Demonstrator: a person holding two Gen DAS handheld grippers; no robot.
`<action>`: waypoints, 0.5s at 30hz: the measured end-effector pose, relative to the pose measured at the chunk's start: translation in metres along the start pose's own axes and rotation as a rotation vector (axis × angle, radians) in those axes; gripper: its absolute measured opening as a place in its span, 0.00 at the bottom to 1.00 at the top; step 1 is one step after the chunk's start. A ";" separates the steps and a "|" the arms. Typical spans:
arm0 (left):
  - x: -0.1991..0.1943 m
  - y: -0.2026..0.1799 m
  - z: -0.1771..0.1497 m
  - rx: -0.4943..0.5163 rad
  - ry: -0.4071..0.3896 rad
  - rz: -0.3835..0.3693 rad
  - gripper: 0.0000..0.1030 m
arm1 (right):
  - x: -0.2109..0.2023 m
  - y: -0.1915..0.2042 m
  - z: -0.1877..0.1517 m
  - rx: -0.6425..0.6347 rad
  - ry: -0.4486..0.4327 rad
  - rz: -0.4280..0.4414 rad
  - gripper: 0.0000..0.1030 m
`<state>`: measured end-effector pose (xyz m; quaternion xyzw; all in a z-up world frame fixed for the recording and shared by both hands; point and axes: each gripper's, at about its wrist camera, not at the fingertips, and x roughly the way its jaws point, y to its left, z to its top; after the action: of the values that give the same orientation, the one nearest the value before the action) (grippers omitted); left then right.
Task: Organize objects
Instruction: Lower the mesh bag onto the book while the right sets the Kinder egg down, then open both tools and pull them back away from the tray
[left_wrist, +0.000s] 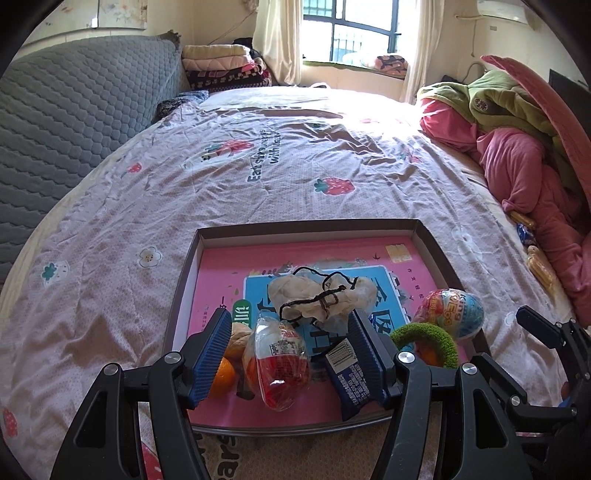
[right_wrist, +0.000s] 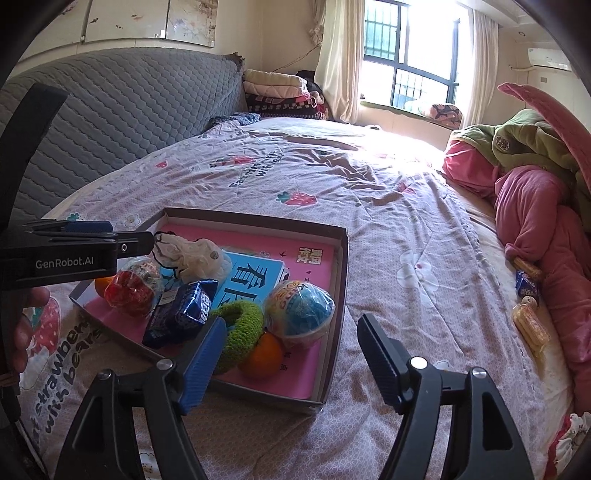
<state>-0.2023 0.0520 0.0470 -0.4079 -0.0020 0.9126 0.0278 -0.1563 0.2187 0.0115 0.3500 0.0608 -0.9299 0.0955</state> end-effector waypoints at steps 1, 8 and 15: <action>-0.002 -0.001 0.000 0.004 -0.003 0.003 0.65 | -0.001 0.000 0.001 0.002 -0.004 0.001 0.71; -0.018 -0.004 -0.006 0.015 -0.020 0.004 0.66 | -0.013 0.003 0.005 0.006 -0.041 0.012 0.73; -0.041 -0.005 -0.018 0.011 -0.067 -0.002 0.71 | -0.034 0.012 0.010 0.019 -0.103 0.048 0.78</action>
<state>-0.1617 0.0541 0.0653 -0.3768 0.0020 0.9258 0.0307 -0.1347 0.2094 0.0409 0.3038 0.0388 -0.9447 0.1174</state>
